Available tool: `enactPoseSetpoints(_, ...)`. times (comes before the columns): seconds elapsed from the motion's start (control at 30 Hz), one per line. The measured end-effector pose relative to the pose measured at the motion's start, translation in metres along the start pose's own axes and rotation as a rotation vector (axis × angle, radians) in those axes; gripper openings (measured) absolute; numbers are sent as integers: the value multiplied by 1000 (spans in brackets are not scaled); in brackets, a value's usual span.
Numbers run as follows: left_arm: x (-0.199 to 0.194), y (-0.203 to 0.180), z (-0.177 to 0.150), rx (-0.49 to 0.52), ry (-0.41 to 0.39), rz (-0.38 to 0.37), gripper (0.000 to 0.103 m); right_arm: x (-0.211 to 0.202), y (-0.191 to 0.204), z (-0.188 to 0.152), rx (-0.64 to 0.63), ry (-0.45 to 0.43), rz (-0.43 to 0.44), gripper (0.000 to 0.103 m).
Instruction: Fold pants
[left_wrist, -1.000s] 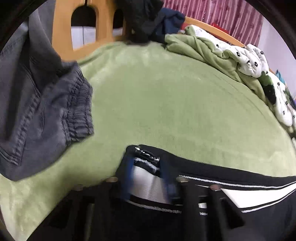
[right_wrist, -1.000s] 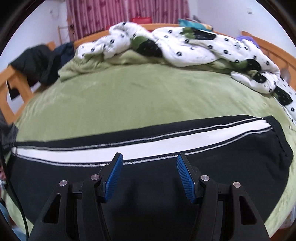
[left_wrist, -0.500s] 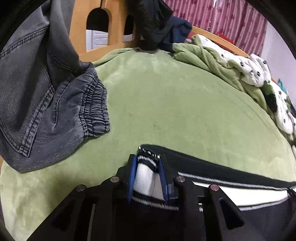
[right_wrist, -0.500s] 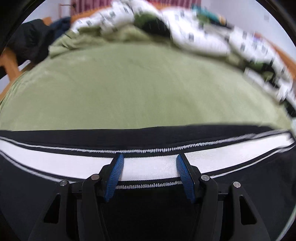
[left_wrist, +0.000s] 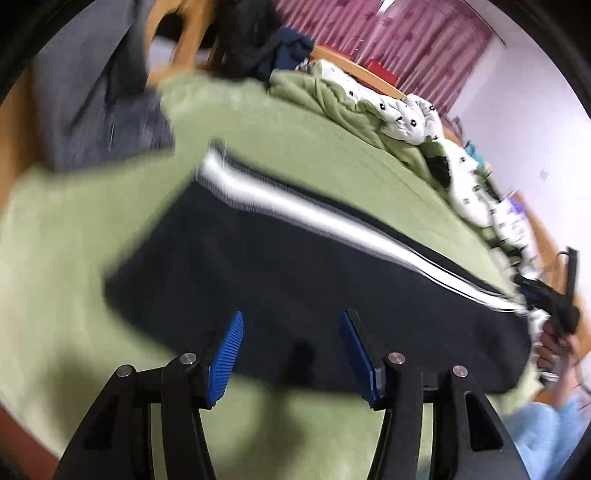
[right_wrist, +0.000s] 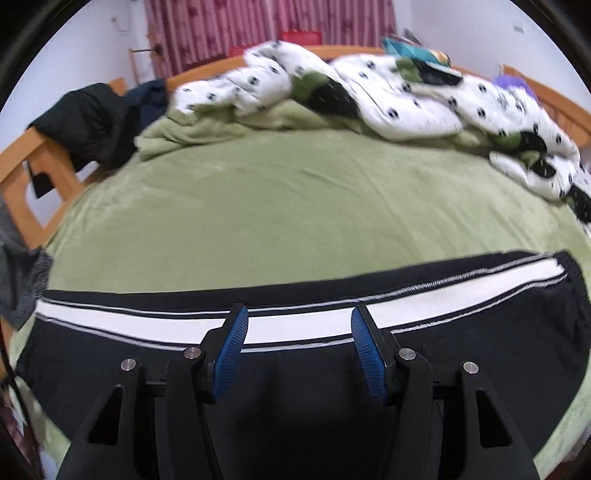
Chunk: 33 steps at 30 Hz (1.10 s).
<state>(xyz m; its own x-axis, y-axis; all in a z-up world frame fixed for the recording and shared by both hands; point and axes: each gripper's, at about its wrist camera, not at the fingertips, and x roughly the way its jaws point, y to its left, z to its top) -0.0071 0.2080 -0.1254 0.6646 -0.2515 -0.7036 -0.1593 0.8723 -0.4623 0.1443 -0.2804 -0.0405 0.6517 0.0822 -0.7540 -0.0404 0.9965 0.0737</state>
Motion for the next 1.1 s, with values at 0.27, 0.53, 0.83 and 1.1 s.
enactPoseSetpoints(0.27,7,67,-20,-304,-96,-50,49,-50,25,-9,52,2,122,58)
enactPoseSetpoints(0.53,20,90,20,-403,-167,92,38,-71,27,-44,35,-5,122,58)
enactPoseSetpoints(0.83,-18,5,65,-100,-221,302,17,-88,-34,-62,62,-57,27,58)
enactPoseSetpoints(1.1,-34,-193,67,330,-271,272,16,-90,-65,-64,62,-64,-66,58)
